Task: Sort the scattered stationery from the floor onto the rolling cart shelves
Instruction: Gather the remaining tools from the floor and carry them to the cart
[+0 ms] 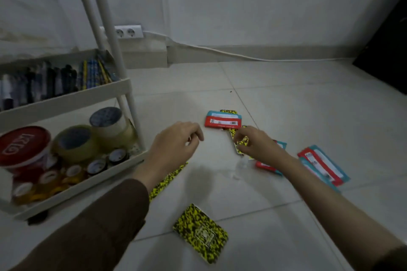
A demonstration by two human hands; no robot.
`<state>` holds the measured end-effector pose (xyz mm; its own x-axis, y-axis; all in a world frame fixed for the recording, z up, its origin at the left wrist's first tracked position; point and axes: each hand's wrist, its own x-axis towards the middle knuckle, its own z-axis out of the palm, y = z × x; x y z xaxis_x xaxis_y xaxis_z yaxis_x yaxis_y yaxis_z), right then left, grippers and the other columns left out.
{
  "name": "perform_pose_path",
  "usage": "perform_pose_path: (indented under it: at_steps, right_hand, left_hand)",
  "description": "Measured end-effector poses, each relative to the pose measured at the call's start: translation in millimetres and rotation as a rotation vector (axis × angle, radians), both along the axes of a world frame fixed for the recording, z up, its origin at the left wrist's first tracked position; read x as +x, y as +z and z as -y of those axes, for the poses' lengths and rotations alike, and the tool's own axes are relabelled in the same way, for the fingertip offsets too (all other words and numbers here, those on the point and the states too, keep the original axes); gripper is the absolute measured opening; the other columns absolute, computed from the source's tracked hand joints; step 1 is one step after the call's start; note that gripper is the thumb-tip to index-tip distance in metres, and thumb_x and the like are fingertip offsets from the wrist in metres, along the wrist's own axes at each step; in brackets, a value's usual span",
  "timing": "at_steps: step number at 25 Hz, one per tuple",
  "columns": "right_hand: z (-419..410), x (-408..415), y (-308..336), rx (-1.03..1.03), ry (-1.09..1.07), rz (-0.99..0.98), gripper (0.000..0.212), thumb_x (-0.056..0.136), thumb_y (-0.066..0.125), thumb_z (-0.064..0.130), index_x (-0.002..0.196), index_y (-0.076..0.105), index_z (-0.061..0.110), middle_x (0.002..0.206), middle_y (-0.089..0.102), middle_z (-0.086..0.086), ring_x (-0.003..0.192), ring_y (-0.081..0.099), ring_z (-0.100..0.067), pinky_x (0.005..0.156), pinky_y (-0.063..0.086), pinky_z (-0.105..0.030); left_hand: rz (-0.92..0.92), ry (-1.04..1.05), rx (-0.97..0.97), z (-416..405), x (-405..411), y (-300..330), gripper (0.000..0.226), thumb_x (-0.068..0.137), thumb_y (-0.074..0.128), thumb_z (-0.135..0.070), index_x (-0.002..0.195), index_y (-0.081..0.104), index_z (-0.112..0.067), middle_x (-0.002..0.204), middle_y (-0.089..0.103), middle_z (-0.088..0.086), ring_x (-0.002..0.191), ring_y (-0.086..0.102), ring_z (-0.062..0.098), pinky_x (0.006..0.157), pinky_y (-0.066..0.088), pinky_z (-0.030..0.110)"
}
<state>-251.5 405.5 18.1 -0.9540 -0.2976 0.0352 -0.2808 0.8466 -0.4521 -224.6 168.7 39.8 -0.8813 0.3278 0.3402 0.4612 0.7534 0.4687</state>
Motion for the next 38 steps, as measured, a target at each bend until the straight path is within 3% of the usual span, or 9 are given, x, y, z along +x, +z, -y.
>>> perform_pose_path:
  at_steps: [3, 7, 13, 19, 22, 27, 29, 34, 38]
  right_hand:
    - [-25.8, 7.0, -54.4, 0.031, -0.168, 0.134, 0.037, 0.08, 0.065, 0.007, 0.115, 0.053, 0.011, 0.121, 0.05, -0.01, 0.107, 0.051, -0.024, 0.091, 0.044, -0.037]
    - [-25.4, 8.4, -86.7, -0.045, -0.251, 0.19, 0.053, 0.081, 0.067, 0.009, 0.129, 0.044, 0.015, 0.132, 0.046, -0.01, 0.111, 0.051, -0.026, 0.087, 0.041, -0.03]
    - [-3.0, 6.6, -97.8, -0.149, -0.348, 0.161, 0.013, 0.09, 0.055, 0.009, 0.104, 0.056, 0.008, 0.111, 0.062, -0.013, 0.093, 0.059, -0.025, 0.082, 0.051, -0.04]
    - [44.4, 7.1, -49.4, -0.441, -0.089, 0.108, 0.018, 0.087, 0.061, 0.02, 0.101, 0.051, 0.013, 0.101, 0.064, 0.006, 0.088, 0.063, -0.016, 0.071, 0.052, -0.027]
    - [79.3, 2.6, -8.4, -0.539, 0.067, 0.029, 0.018, 0.085, 0.064, 0.024, 0.097, 0.051, 0.02, 0.096, 0.068, 0.006, 0.078, 0.063, -0.005, 0.064, 0.049, -0.018]
    - [129.1, -4.2, 70.6, -0.682, 0.236, -0.089, 0.019, 0.083, 0.065, 0.03, 0.093, 0.049, 0.033, 0.087, 0.066, 0.008, 0.069, 0.062, -0.007, 0.061, 0.053, -0.03]
    - [149.5, -6.4, 103.5, -0.786, 0.313, -0.078, 0.023, 0.084, 0.065, 0.028, 0.098, 0.05, 0.036, 0.09, 0.065, 0.009, 0.07, 0.063, -0.007, 0.059, 0.054, -0.027]
    - [212.9, 0.8, 170.4, -0.77, 0.573, -0.043, 0.03, 0.089, 0.058, 0.022, 0.119, 0.055, 0.016, 0.107, 0.062, 0.004, 0.079, 0.061, -0.003, 0.067, 0.053, -0.02]
    - [265.8, 18.2, 241.3, -0.871, 0.713, -0.11, 0.024, 0.089, 0.058, 0.013, 0.113, 0.058, 0.011, 0.104, 0.064, 0.001, 0.087, 0.062, -0.007, 0.074, 0.052, -0.018]
  left_hand:
    - [0.21, -0.032, -0.052, -3.0, -2.5, -39.1, 0.02, 0.087, 0.046, -0.016, 0.084, 0.061, -0.03, 0.081, 0.059, -0.012, 0.081, 0.057, 0.013, 0.076, 0.048, 0.038]
    - [0.349, 0.028, -0.009, -2.1, -3.3, -64.4, 0.021, 0.089, 0.044, -0.022, 0.081, 0.057, -0.037, 0.08, 0.064, -0.012, 0.072, 0.058, 0.007, 0.059, 0.042, 0.027]
    - [0.442, -0.018, 0.005, 3.1, -1.1, -77.2, 0.02, 0.089, 0.045, -0.022, 0.086, 0.057, -0.037, 0.083, 0.064, -0.009, 0.073, 0.059, 0.01, 0.066, 0.047, 0.031]
    - [0.457, -0.03, 0.07, 14.3, -1.2, -85.1, 0.034, 0.09, 0.056, -0.02, 0.123, 0.046, -0.022, 0.118, 0.053, -0.003, 0.109, 0.051, 0.013, 0.095, 0.042, 0.033]
    - [0.484, -0.012, 0.238, 16.6, 2.5, -69.8, 0.049, 0.088, 0.06, -0.033, 0.131, 0.038, -0.024, 0.122, 0.052, -0.006, 0.112, 0.051, 0.011, 0.094, 0.044, 0.034]
    - [0.241, 0.051, 0.621, 40.4, 16.2, -15.0, 0.027, 0.086, 0.051, -0.045, 0.108, 0.047, -0.031, 0.079, 0.056, -0.006, 0.072, 0.058, 0.011, 0.064, 0.046, 0.029]
    - [0.103, 0.105, 0.723, 56.0, 19.6, 14.5, 0.022, 0.086, 0.048, -0.053, 0.104, 0.049, -0.039, 0.079, 0.056, -0.008, 0.069, 0.054, 0.005, 0.06, 0.044, 0.021]
    - [-0.248, 0.196, 0.845, 102.1, 26.8, 99.0, 0.024, 0.089, 0.034, -0.051, 0.111, 0.04, -0.042, 0.098, 0.058, -0.034, 0.094, 0.058, -0.009, 0.075, 0.046, 0.009]
    - [-0.447, 0.204, 0.802, 141.0, 41.6, 167.8, 0.012, 0.095, 0.024, -0.034, 0.104, 0.031, -0.032, 0.091, 0.063, -0.031, 0.076, 0.062, -0.006, 0.061, 0.049, 0.013]
